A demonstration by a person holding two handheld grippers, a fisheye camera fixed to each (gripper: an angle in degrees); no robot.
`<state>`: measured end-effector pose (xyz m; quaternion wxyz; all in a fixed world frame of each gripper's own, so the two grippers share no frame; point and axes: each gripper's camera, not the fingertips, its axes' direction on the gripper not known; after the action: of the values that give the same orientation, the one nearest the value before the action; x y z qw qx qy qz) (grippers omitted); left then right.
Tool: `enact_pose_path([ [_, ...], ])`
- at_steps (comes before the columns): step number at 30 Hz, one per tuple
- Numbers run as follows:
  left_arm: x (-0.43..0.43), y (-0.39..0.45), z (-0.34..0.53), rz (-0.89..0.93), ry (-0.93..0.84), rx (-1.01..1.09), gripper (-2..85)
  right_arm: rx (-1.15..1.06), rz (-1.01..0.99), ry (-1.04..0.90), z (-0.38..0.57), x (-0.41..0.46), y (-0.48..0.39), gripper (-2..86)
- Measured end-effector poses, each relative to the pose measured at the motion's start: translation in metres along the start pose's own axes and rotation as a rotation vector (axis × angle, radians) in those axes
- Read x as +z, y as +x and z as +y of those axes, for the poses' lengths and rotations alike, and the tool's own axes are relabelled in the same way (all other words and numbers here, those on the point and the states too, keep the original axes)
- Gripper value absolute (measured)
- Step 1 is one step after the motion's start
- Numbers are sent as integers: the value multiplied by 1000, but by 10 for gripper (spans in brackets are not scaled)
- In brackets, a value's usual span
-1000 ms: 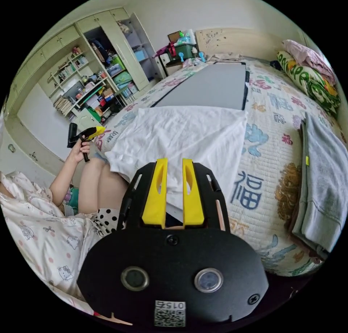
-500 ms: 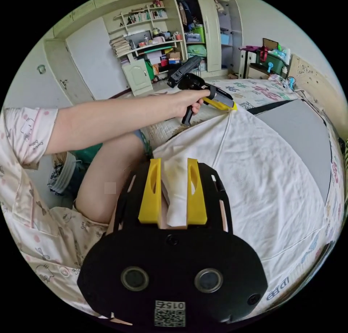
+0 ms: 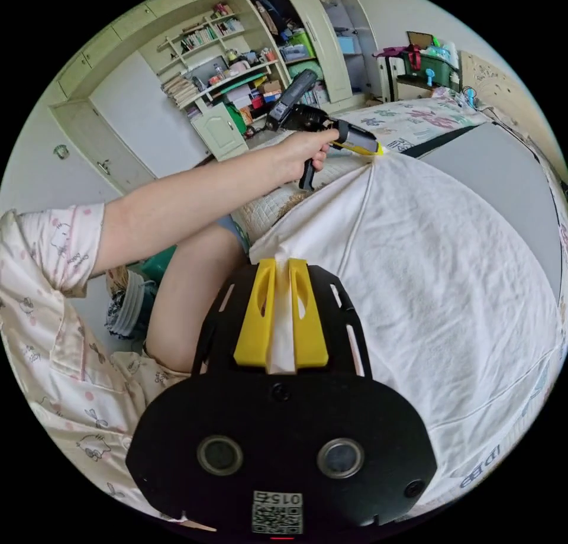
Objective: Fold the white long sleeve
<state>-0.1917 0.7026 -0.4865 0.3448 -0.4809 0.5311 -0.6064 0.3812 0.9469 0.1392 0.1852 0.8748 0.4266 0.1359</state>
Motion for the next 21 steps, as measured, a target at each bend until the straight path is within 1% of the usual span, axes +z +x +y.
enact_pose_path([
  [2, -36, 14, 15, 22, 38, 25, 59, 13, -83, 115, 9, -50, 8, 56],
  [4, -75, 31, 39, 63, 108, 85, 64, 55, -109, 163, 21, -89, 22, 63],
  [5, -103, 46, 60, 111, 150, 146, 65, 97, -92, 174, 31, -114, 34, 66],
  [7, -138, 70, 97, 170, 174, 232, 67, 191, -25, 216, 50, -156, 54, 72],
  [8, -156, 89, 121, 198, 165, 291, 68, 266, 14, 261, 65, -183, 66, 74],
  [10, -174, 114, 156, 214, 149, 339, 71, 382, 52, 318, 86, -219, 85, 76],
  [14, -192, 161, 207, 213, 133, 384, 66, 605, 138, 424, 119, -269, 121, 83],
  [18, -195, 199, 216, 319, 105, 368, 85, 661, 185, 445, 105, -294, 150, 88],
  [19, -193, 221, 215, 328, 88, 391, 95, 672, 183, 459, 95, -301, 165, 90],
  [21, -187, 264, 212, 286, 46, 447, 108, 689, 159, 474, 77, -308, 190, 94],
])
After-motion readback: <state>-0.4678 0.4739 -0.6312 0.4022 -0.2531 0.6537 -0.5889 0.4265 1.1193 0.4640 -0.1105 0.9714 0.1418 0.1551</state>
